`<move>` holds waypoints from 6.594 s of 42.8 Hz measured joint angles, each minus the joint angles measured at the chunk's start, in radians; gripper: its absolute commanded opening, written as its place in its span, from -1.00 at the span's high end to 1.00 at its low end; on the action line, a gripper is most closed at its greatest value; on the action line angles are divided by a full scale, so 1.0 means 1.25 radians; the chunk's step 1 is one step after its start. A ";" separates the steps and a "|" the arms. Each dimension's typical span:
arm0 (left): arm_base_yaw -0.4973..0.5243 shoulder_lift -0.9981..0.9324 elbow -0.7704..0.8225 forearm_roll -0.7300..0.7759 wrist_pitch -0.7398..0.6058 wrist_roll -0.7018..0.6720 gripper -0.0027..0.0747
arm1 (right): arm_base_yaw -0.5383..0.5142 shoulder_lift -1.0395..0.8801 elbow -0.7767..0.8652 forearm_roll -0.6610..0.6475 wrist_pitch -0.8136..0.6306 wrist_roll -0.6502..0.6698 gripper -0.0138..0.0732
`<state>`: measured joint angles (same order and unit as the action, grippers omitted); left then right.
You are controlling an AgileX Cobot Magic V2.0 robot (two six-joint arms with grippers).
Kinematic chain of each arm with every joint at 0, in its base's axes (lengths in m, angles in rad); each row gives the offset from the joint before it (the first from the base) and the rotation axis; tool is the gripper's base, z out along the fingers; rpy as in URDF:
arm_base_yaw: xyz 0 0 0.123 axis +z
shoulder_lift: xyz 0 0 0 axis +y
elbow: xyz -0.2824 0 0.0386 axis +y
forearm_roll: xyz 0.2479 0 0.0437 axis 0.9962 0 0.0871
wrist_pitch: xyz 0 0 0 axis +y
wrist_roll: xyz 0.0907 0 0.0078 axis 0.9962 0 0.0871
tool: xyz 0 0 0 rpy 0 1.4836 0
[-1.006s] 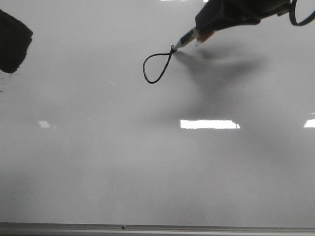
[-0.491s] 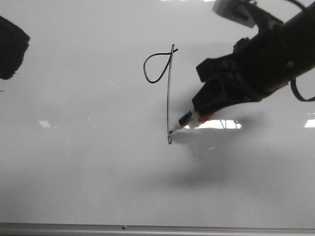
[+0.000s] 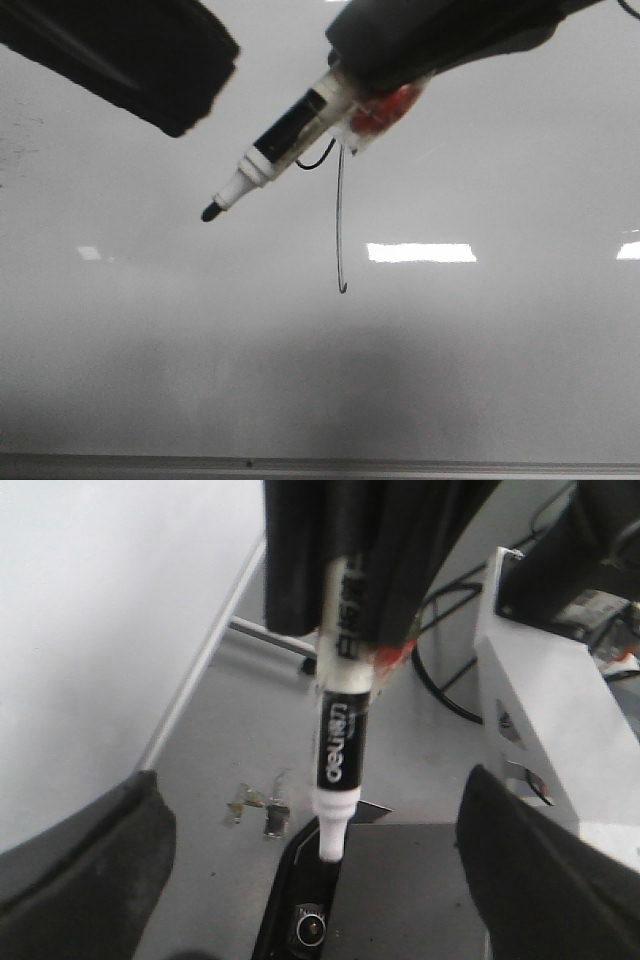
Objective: Write number 9 on whiteboard
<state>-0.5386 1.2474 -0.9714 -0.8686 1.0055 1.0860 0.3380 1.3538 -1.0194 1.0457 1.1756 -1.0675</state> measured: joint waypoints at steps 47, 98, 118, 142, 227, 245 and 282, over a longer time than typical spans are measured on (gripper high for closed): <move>-0.040 0.026 -0.016 0.123 -0.056 -0.137 0.98 | 0.026 -0.078 -0.063 0.074 -0.054 0.003 -0.61; 0.309 0.205 0.139 0.320 -0.710 -0.556 0.37 | 0.026 -0.513 0.238 -0.056 -0.369 0.067 0.93; 0.309 0.188 0.137 0.320 -0.670 -0.556 -0.31 | 0.026 -0.513 0.238 -0.056 -0.369 0.067 0.93; 0.307 -0.444 0.340 0.325 -0.633 -0.556 0.98 | 0.026 -0.513 0.238 -0.056 -0.368 0.067 0.93; 0.436 -1.002 0.782 0.624 -0.679 -0.796 0.98 | 0.026 -0.513 0.238 -0.056 -0.362 0.067 0.93; 0.436 -1.002 0.782 0.624 -0.679 -0.798 0.98 | 0.026 -0.513 0.238 -0.056 -0.362 0.067 0.93; 0.436 -1.002 0.782 0.624 -0.683 -0.798 0.98 | -0.216 -0.955 0.699 -0.759 -0.768 0.848 0.93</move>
<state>0.0060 -0.0053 0.0061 -0.0880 0.1523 0.0884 0.0679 0.1596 -0.1461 0.0974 0.2156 -0.0070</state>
